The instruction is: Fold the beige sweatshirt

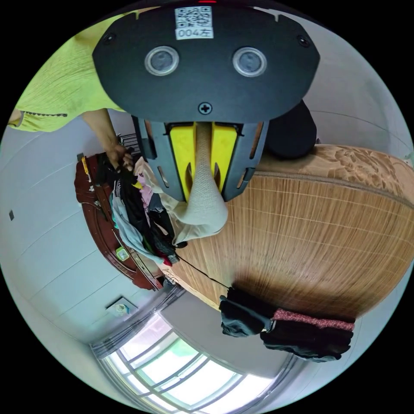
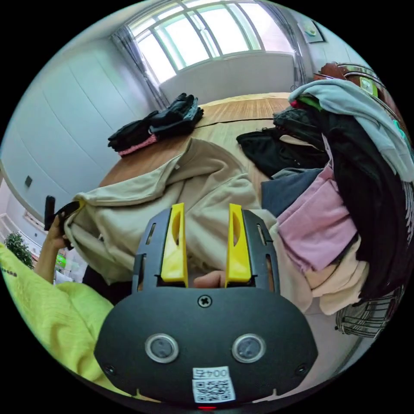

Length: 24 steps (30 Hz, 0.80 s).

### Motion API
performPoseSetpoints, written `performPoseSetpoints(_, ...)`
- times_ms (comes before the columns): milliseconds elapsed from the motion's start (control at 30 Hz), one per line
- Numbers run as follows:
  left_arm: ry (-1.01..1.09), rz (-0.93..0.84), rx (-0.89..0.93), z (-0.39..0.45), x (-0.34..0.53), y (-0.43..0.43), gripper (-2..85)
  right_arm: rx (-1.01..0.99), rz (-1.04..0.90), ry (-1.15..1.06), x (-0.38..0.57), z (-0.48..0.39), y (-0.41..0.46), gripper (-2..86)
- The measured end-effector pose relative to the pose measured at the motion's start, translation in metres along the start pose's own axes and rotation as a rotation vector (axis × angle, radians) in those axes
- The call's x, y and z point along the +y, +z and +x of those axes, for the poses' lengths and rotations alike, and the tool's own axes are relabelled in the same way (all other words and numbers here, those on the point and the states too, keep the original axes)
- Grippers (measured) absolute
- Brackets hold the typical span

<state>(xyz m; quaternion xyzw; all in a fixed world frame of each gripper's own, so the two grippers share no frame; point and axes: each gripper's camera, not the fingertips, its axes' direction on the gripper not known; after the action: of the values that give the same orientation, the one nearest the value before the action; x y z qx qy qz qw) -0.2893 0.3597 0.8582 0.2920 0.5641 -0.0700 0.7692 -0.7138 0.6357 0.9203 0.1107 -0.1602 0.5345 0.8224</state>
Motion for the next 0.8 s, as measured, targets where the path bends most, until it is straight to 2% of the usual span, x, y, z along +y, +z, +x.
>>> performPoseSetpoints(133, 0.018, 0.015, -0.024, 0.0, 0.013, 0.007, 6.7, 0.096, -0.065, -0.029, -0.054, 0.031, 0.037, 16.7)
performPoseSetpoints(267, 0.016, 0.006, -0.028, -0.008, 0.017, 0.003, 6.8, 0.156, -0.227, -0.037, -0.107, 0.063, 0.092, 18.3)
performPoseSetpoints(400, 0.0, -0.008, -0.019, -0.017, 0.02, 0.0, 6.7, 0.08, -0.31, 0.052, -0.132, 0.09, 0.129, 19.3)
performPoseSetpoints(467, -0.013, -0.014, -0.017, -0.023, 0.021, -0.003, 6.6, 0.028, -0.328, 0.089, -0.134, 0.094, 0.14, 19.9)
performPoseSetpoints(633, -0.035, -0.021, -0.013, -0.037, 0.023, -0.008, 6.5, 0.084, -0.298, 0.088, -0.131, 0.08, 0.151, 20.6)
performPoseSetpoints(800, -0.052, -0.022, 0.008, -0.048, 0.028, -0.016, 6.3, 0.173, -0.304, 0.073, -0.119, 0.065, 0.154, 15.6)
